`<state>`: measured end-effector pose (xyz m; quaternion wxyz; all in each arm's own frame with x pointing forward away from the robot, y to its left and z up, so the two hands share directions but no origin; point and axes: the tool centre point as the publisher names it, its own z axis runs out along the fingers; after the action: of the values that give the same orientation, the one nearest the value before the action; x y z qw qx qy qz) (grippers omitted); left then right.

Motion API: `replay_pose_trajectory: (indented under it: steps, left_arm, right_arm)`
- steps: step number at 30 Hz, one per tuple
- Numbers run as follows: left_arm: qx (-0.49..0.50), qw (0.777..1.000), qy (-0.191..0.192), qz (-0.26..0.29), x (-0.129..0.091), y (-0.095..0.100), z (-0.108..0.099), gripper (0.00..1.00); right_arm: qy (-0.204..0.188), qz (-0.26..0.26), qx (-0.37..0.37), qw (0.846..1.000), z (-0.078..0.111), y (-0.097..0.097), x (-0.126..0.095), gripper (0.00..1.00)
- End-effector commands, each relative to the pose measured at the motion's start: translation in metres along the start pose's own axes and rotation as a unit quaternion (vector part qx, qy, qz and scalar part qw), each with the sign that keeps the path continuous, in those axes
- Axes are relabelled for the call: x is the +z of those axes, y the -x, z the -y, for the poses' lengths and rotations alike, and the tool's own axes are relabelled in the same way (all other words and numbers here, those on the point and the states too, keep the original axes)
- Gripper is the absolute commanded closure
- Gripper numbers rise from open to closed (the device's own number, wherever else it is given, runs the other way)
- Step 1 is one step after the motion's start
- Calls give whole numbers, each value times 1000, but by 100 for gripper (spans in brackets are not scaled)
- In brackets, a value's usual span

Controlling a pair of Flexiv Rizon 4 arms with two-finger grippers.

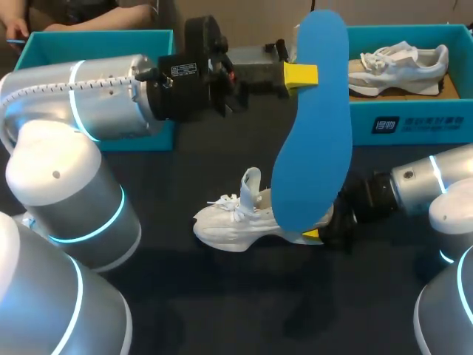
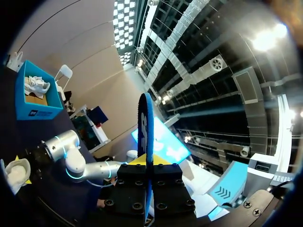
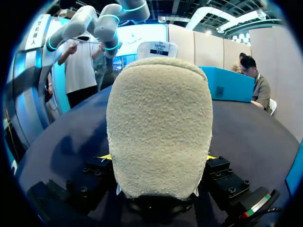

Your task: Take the shoe out of the shoebox, open the shoe tongue, remove and reinsert the insole, then place the shoe into the shoebox

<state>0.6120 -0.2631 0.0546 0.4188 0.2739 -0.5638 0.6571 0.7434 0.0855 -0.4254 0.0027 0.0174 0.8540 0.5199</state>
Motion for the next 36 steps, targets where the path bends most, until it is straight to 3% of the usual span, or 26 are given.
replay_pose_trajectory:
  steps: [1, 8, 17, 29, 36]
  left_arm:
    - [0, 1000, -1, 1, 3, 1, 0, 100]
    - [0, 1000, -1, 1, 3, 1, 0, 100]
    - [0, 1000, -1, 1, 3, 1, 0, 100]
    - [0, 1000, -1, 1, 3, 1, 0, 100]
    - [0, 1000, -1, 1, 3, 1, 0, 100]
  right_arm:
    - [-1, 1, 0, 1000, 5, 1, 5, 0]
    - [-1, 1, 0, 1000, 5, 1, 5, 0]
    - [-40, 4, 7, 999, 10, 3, -10, 0]
    - [-54, 15, 14, 998, 12, 2, -26, 0]
    - [-81, 13, 6, 997, 5, 0, -35, 0]
